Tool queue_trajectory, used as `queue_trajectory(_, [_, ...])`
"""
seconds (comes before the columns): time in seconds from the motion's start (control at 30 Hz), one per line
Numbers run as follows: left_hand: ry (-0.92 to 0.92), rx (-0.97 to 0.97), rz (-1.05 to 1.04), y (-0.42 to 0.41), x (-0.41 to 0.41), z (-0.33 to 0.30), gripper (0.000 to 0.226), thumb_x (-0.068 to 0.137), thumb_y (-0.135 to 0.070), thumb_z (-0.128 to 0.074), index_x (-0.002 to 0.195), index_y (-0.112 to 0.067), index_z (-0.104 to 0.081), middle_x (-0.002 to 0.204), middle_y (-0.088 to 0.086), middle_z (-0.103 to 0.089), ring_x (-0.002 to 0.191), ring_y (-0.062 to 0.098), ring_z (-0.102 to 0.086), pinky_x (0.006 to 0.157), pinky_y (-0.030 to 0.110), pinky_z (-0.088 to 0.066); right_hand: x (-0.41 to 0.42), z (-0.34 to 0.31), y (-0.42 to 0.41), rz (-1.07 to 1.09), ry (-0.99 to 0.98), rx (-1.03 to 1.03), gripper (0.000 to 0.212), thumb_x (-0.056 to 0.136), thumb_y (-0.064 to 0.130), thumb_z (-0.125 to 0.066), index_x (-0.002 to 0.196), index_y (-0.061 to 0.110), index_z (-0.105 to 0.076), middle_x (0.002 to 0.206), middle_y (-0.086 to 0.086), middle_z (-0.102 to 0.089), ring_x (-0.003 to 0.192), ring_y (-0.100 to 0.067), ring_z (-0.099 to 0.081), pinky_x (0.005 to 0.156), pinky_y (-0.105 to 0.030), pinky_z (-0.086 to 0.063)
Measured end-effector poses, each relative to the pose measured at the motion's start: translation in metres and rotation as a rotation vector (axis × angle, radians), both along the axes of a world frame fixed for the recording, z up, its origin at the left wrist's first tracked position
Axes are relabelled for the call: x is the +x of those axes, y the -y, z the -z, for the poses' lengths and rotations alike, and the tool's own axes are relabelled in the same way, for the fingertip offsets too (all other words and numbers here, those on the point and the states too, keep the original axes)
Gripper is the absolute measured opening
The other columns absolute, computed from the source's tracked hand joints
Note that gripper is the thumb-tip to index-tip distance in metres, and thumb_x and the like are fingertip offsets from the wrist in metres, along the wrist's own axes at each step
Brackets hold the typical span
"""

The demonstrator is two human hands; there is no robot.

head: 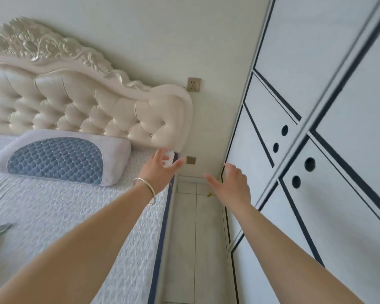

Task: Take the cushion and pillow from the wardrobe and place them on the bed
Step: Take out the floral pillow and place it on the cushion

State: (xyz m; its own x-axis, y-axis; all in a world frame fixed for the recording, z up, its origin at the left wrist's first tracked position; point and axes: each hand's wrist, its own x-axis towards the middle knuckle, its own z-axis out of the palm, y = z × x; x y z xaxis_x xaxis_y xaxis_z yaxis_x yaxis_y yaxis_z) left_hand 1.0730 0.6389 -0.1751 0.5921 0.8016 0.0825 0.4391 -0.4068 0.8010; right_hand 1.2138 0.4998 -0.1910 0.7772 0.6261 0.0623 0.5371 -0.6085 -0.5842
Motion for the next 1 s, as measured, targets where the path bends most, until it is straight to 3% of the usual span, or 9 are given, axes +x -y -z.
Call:
queue_trajectory(0.3, [-0.002,-0.035,0.170,0.117,-0.067,0.005,0.067,0.083,-0.055,-0.058,0.138,-0.020,-0.039,0.127,0.002,-0.053,0.111,0.018,-0.053,0.095,0.037,-0.045,-0.104,-0.006,0.143,0.170,-0.030,0.086,0.073,0.080,0.059,-0.054,0.139,0.021,-0.033,0.136,0.001,-0.043,0.126,-0.019,-0.035,0.096,-0.034,-0.037])
queue_trajectory(0.77, [0.064,0.016,0.424,0.330,-0.122,-0.011,0.058,0.084,-0.053,-0.057,0.134,-0.028,-0.042,0.122,-0.005,-0.052,0.103,0.011,-0.052,0.084,0.029,-0.043,-0.221,-0.024,0.349,0.280,-0.056,0.207,0.067,0.083,0.052,-0.057,0.138,0.022,-0.034,0.136,0.003,-0.043,0.126,-0.015,-0.038,0.100,-0.034,-0.038])
queue_trajectory(0.87, [0.068,0.018,0.476,0.379,-0.139,-0.011,0.056,0.085,-0.052,-0.058,0.133,-0.029,-0.043,0.118,-0.007,-0.051,0.102,0.010,-0.052,0.083,0.026,-0.040,-0.245,-0.025,0.394,0.273,-0.022,0.256,0.062,0.083,0.049,-0.058,0.135,0.025,-0.036,0.130,0.008,-0.048,0.117,-0.011,-0.047,0.093,-0.030,-0.042])
queue_trajectory(1.0, [0.091,0.034,0.551,0.439,-0.156,-0.014,0.049,0.084,-0.049,-0.061,0.127,-0.030,-0.049,0.114,-0.008,-0.056,0.100,0.010,-0.056,0.083,0.025,-0.043,-0.262,-0.030,0.457,0.335,0.064,0.295,0.049,0.083,0.045,-0.059,0.126,0.026,-0.046,0.108,0.009,-0.059,0.090,-0.010,-0.059,0.074,-0.025,-0.050])
